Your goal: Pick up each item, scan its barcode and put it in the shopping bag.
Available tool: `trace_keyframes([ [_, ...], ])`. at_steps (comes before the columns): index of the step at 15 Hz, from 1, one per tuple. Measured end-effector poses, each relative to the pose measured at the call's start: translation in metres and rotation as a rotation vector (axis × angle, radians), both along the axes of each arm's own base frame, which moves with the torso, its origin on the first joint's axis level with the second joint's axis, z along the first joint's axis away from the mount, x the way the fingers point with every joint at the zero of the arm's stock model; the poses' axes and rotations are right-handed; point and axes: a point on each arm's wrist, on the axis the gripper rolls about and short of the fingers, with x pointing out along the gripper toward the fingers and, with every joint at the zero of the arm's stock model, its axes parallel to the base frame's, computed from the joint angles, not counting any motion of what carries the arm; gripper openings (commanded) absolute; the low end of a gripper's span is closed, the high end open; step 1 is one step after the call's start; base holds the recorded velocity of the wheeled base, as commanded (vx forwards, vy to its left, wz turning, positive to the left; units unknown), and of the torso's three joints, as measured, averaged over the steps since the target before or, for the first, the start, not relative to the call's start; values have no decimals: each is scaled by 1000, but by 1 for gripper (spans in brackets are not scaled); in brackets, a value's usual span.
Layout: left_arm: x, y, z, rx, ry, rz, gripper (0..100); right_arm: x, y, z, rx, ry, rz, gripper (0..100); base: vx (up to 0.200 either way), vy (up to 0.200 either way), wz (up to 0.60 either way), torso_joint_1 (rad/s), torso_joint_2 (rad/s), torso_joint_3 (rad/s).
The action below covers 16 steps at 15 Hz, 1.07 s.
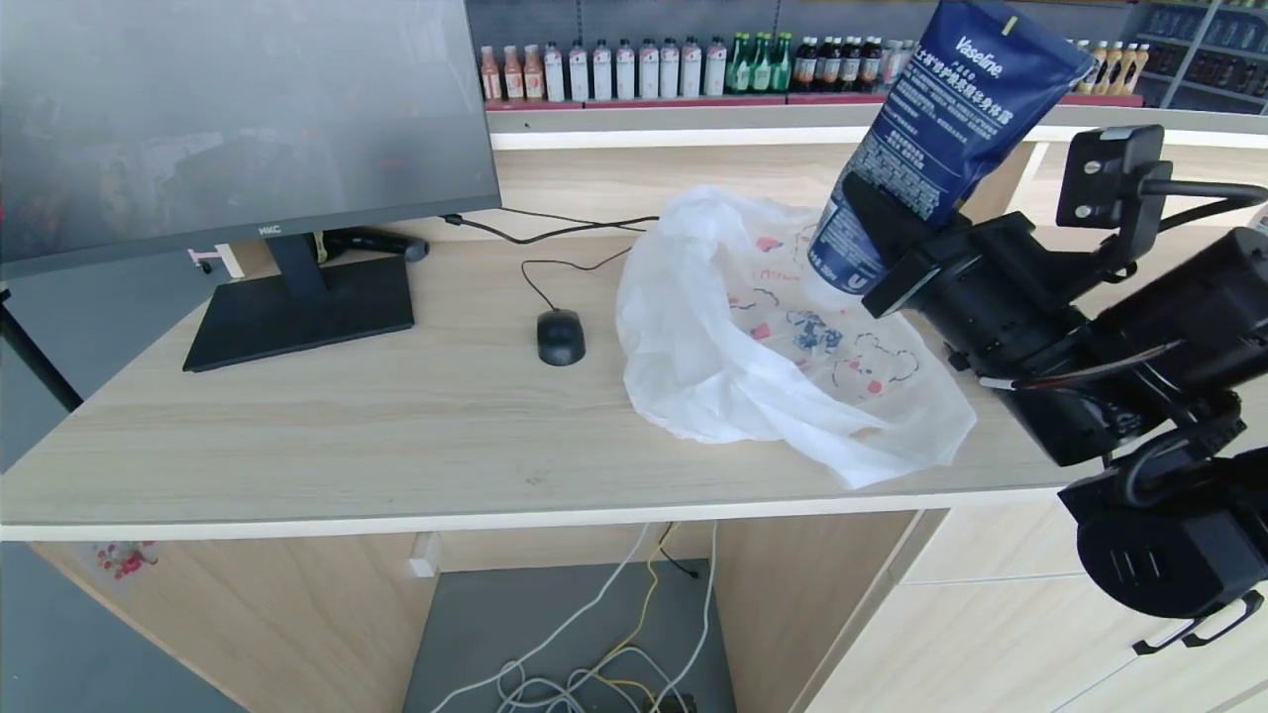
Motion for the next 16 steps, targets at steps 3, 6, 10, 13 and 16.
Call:
trace_keyframes([
  [3,0,0,0,0,0,0,100,15,9,-10,-19,12,13,0,0,0,0,0,0,0],
  [6,0,0,0,0,0,0,100,26,13,-18,-26,34,12,0,0,0,0,0,0,0],
  [10,0,0,0,0,0,1,100,28,19,-28,-51,59,47,0,0,0,0,0,0,0],
  [13,0,0,0,0,0,0,100,31,20,-36,-69,82,57,0,0,0,0,0,0,0],
  [16,0,0,0,0,0,0,100,34,23,-44,-82,101,65,0,0,0,0,0,0,0],
])
